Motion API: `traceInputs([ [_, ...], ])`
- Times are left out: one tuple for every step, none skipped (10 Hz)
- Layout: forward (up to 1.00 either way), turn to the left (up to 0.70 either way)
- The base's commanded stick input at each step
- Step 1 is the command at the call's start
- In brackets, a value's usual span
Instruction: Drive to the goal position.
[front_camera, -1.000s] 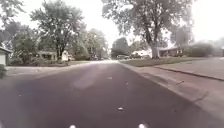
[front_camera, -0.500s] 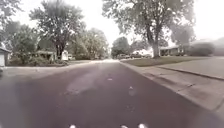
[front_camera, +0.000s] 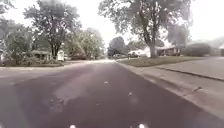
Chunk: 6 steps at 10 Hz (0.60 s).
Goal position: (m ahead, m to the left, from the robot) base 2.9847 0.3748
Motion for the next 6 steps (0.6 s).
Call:
traceInputs([
  [0.7, 0.0],
  [0.7, 0.0],
  [0.7, 0.0],
  [0.7, 0.0],
  [0.7, 0.0],
  [0.7, 0.0],
])
